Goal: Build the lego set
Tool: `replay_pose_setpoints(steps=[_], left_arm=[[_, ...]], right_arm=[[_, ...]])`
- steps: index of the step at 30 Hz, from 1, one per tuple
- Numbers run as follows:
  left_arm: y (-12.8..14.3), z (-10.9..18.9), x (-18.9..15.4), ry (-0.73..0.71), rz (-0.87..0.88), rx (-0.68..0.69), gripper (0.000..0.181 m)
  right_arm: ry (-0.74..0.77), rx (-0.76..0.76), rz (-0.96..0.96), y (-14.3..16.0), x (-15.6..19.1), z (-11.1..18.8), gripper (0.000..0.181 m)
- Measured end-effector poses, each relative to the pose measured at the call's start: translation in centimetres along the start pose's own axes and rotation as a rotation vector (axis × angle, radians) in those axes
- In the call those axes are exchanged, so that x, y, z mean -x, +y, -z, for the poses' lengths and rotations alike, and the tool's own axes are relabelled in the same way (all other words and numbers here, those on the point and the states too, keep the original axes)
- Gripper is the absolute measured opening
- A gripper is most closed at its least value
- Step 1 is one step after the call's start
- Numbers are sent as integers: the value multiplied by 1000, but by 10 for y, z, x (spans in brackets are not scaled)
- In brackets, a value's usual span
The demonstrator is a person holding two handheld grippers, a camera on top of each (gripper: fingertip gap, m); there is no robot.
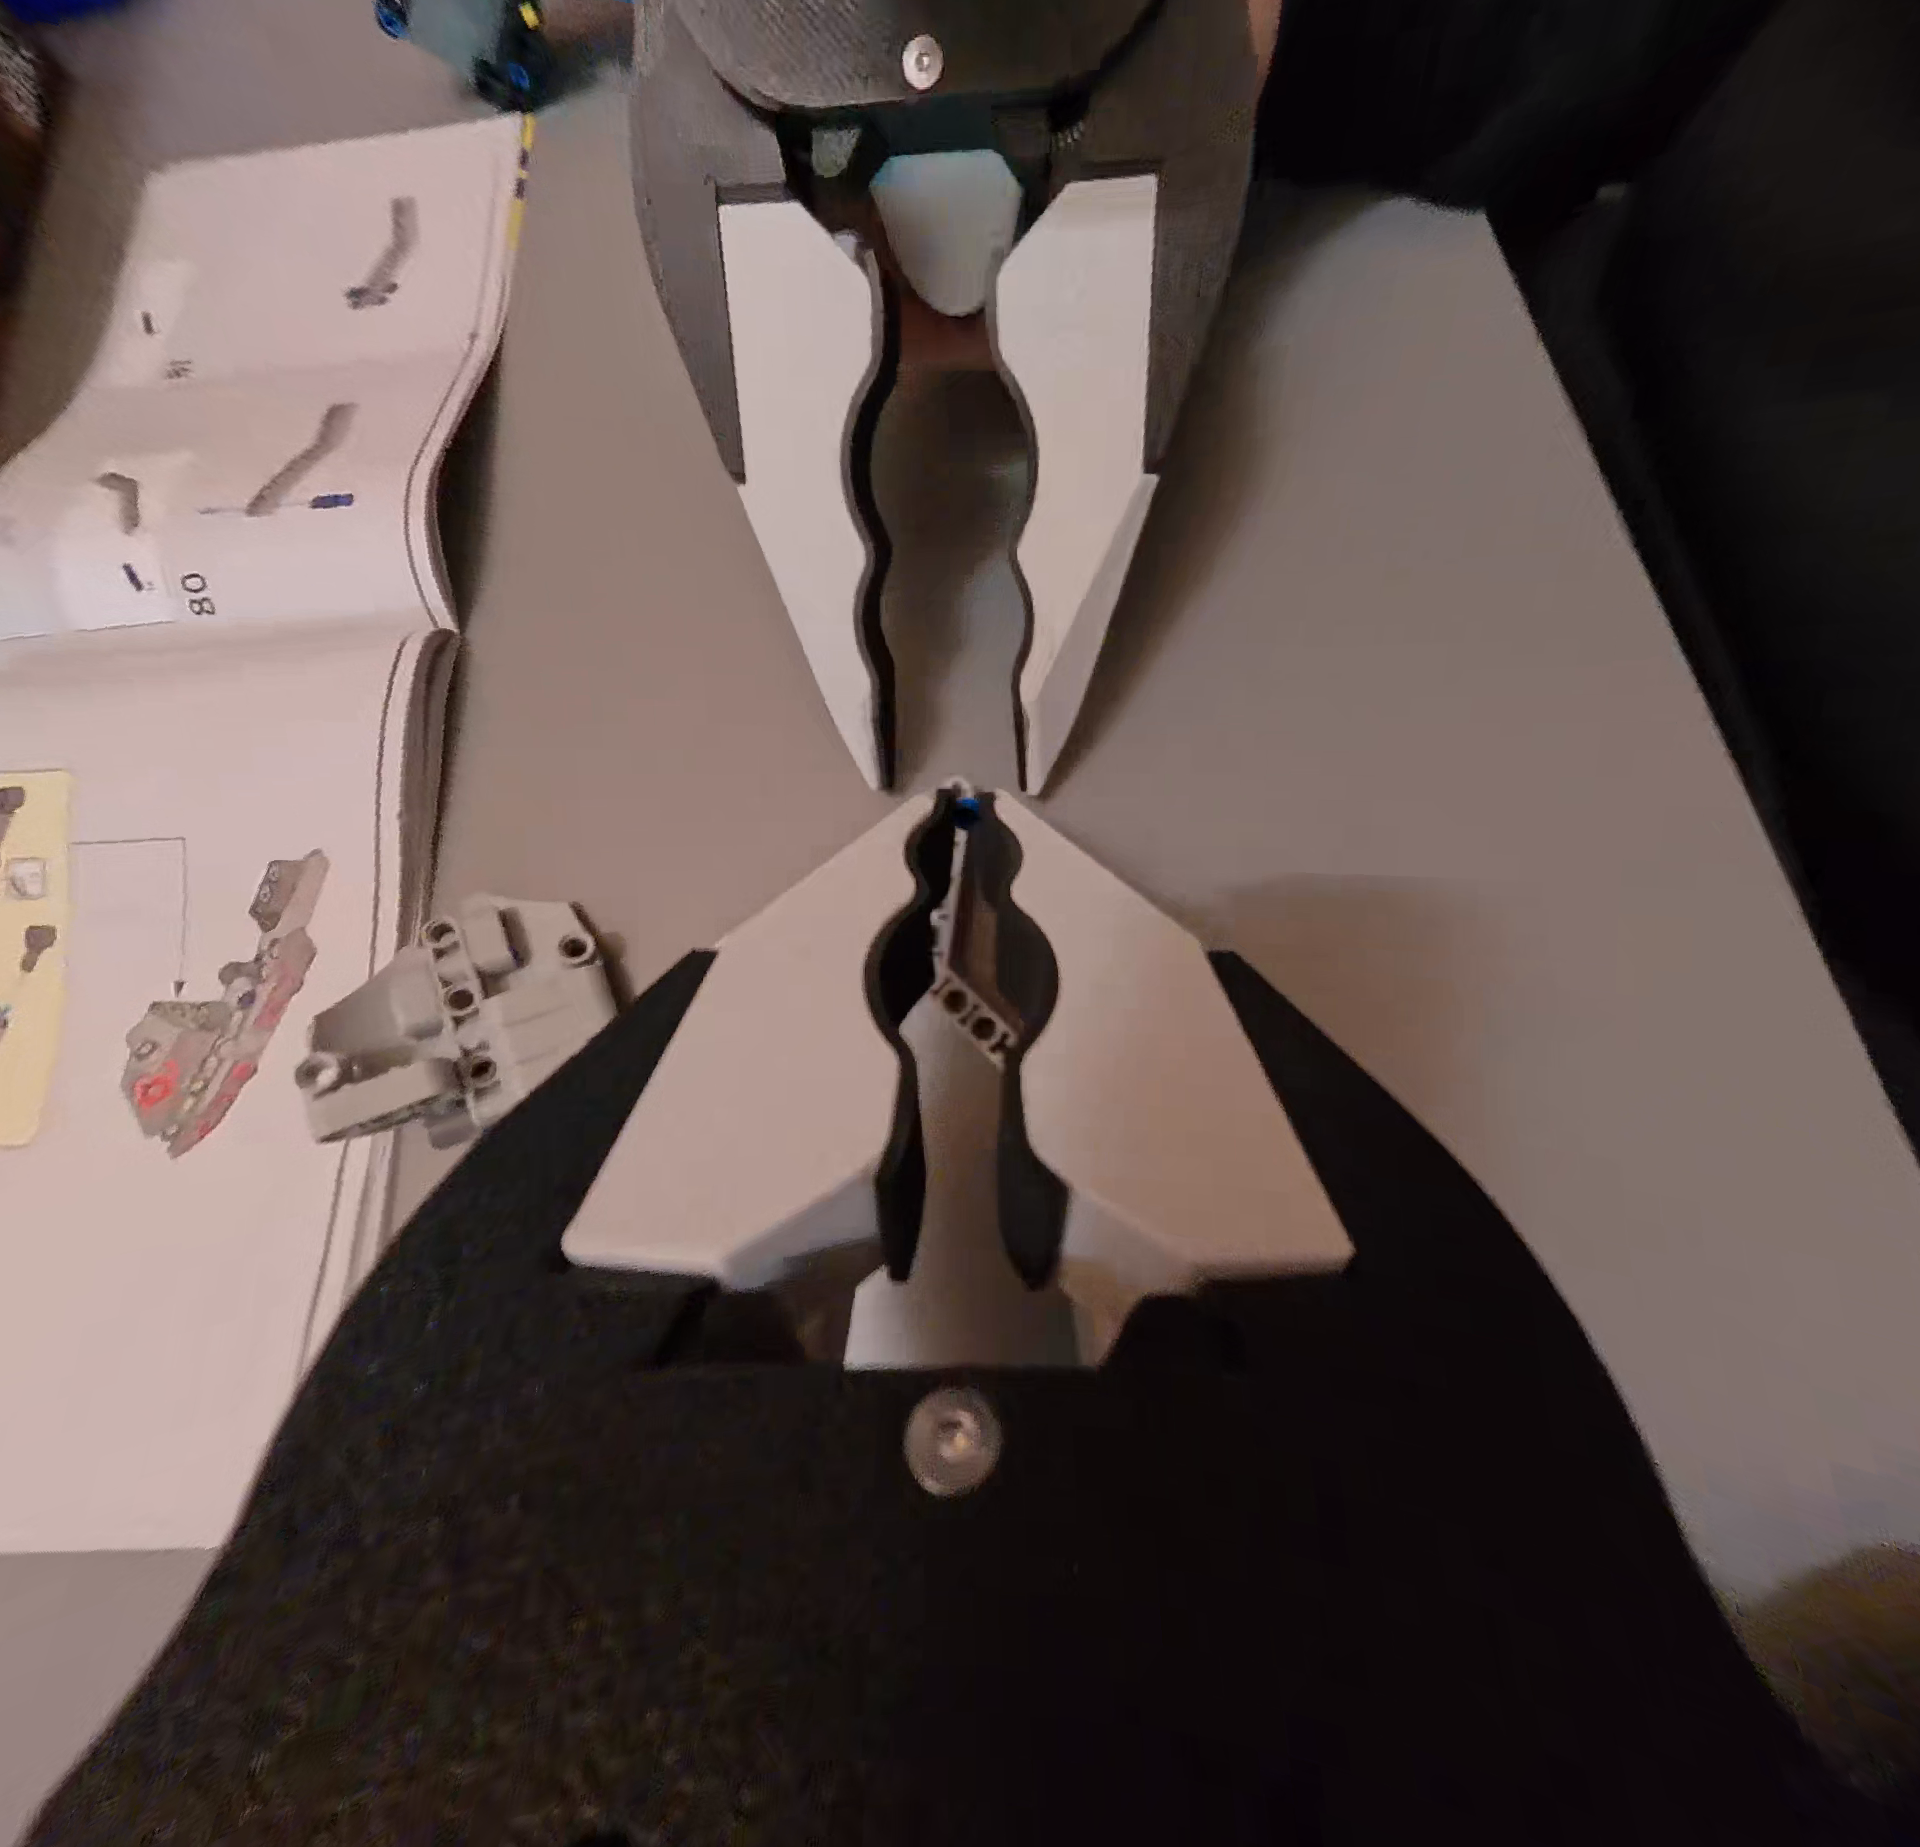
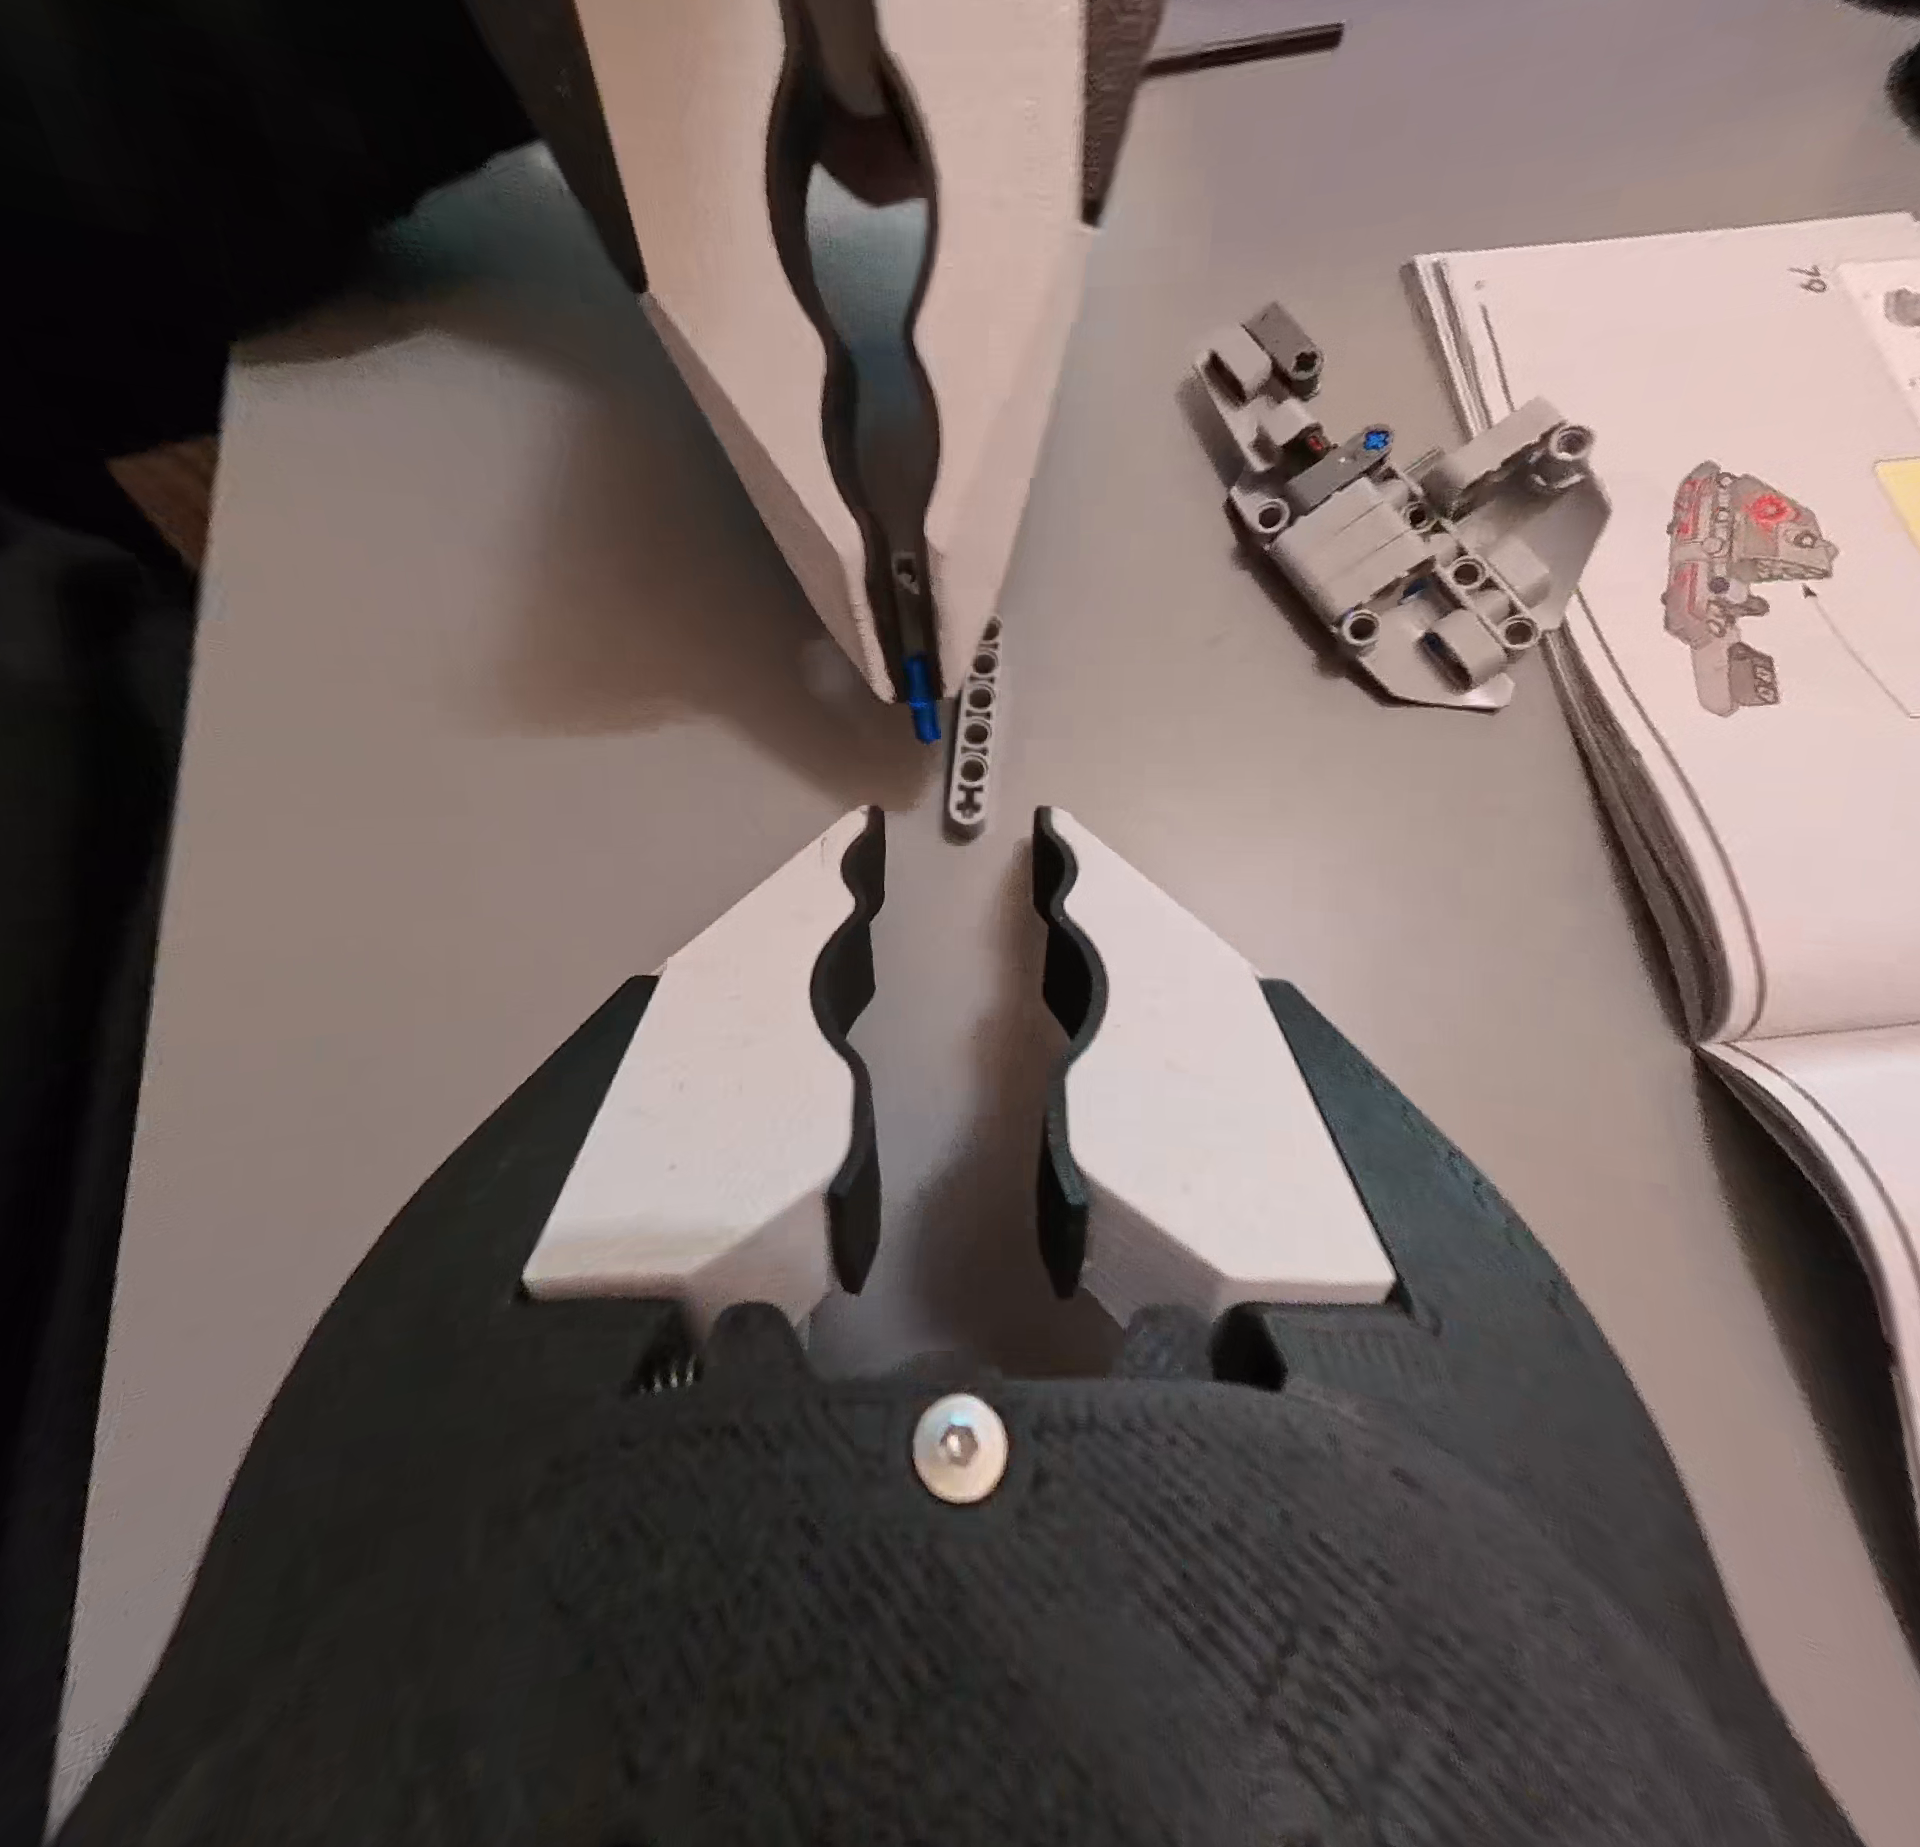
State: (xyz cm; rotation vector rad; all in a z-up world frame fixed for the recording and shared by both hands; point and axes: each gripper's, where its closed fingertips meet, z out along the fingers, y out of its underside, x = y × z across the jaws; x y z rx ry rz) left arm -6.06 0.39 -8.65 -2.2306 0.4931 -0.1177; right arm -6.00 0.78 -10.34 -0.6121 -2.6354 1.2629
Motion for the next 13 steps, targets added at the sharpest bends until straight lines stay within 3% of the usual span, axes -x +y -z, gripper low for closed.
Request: replay_pose_setpoints(steps=[6, 13], left_arm=[[-1, -7, 3, 64, -73, 66, 1], [0, -14, 3, 110, -104, 113, 1]], right_arm=[[40, 30, 46, 2, -1, -7, 12], [31, 31, 23, 2, -3, -8, 6]])
